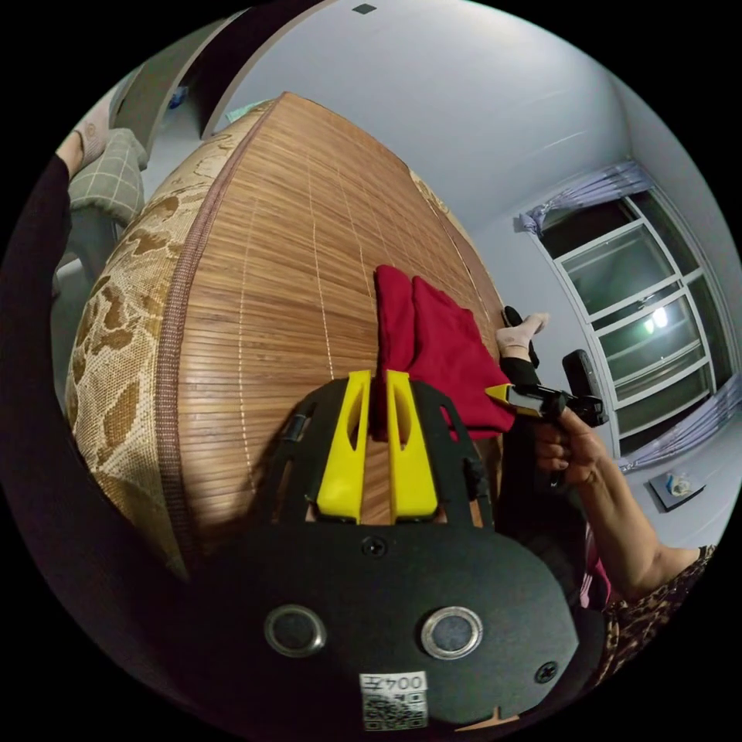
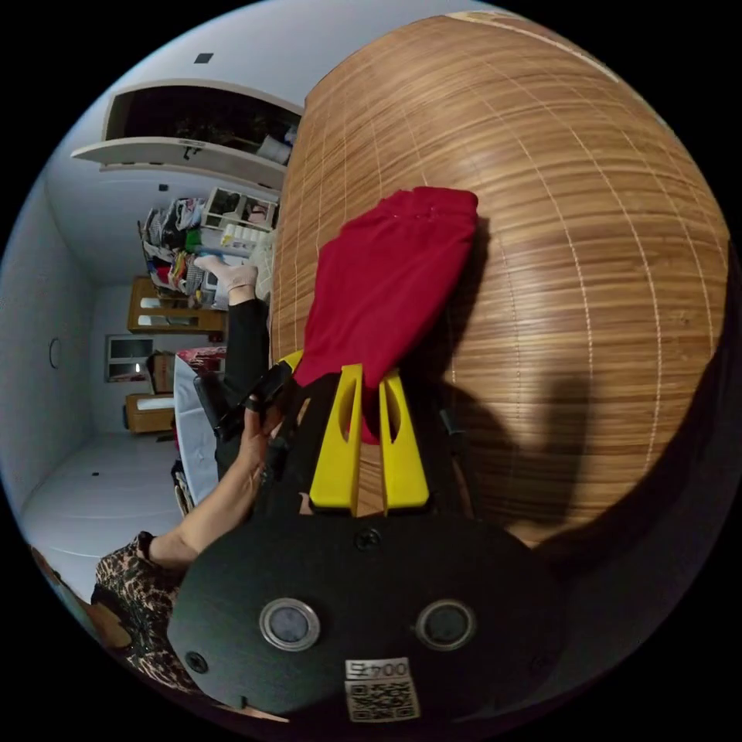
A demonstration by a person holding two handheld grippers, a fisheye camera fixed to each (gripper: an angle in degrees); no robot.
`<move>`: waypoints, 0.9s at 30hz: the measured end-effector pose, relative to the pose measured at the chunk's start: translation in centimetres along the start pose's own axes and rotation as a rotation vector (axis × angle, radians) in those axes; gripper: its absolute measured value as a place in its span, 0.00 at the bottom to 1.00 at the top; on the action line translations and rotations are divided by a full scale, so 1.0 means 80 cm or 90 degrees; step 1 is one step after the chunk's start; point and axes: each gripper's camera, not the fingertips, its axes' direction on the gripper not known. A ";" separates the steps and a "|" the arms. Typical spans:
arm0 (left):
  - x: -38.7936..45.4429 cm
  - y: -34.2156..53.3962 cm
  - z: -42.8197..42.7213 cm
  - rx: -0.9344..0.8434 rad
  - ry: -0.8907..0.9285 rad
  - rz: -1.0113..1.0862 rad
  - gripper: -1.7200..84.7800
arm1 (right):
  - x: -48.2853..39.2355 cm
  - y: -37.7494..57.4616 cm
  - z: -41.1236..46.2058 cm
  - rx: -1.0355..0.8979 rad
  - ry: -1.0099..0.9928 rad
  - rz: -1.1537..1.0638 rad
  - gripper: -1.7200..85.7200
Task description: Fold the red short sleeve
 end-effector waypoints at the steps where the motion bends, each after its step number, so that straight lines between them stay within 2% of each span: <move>1: -0.005 -0.001 0.000 0.002 0.005 -0.006 0.03 | -0.006 0.008 -0.013 -0.001 0.016 -0.004 0.07; 9: -0.019 -0.006 0.003 -0.003 0.002 -0.015 0.03 | -0.019 0.068 -0.123 0.014 0.115 -0.011 0.07; 15: -0.024 -0.008 0.006 -0.005 -0.002 -0.014 0.03 | -0.003 0.167 -0.261 0.101 0.163 0.030 0.07; 20: -0.027 -0.011 0.010 -0.009 -0.006 -0.012 0.03 | 0.053 0.337 -0.367 0.228 0.148 0.159 0.07; 23: -0.029 -0.012 0.012 -0.010 -0.005 -0.013 0.03 | 0.094 0.442 -0.373 0.286 0.100 0.255 0.07; 27: -0.032 -0.013 0.014 -0.011 -0.003 -0.013 0.03 | 0.124 0.544 -0.355 0.325 0.111 0.361 0.07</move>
